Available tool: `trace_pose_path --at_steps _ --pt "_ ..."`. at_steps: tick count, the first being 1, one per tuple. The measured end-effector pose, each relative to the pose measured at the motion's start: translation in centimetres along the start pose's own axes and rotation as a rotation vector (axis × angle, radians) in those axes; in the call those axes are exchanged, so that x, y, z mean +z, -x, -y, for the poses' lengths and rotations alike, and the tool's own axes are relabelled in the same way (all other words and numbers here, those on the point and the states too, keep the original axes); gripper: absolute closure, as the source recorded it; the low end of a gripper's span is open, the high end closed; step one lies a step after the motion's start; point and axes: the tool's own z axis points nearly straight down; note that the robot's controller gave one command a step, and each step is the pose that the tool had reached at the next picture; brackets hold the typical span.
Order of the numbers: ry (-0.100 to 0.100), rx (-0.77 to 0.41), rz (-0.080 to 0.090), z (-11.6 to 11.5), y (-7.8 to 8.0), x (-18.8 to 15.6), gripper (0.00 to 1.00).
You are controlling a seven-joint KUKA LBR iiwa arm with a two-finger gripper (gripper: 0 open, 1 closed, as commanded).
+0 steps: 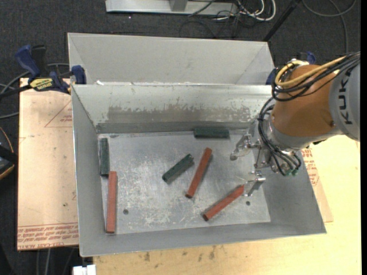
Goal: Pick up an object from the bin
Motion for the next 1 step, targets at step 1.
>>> trace_pose_path --at_steps 1 --pt "0.001 -0.315 -0.003 3.04 -1.37 7.29 1.0"
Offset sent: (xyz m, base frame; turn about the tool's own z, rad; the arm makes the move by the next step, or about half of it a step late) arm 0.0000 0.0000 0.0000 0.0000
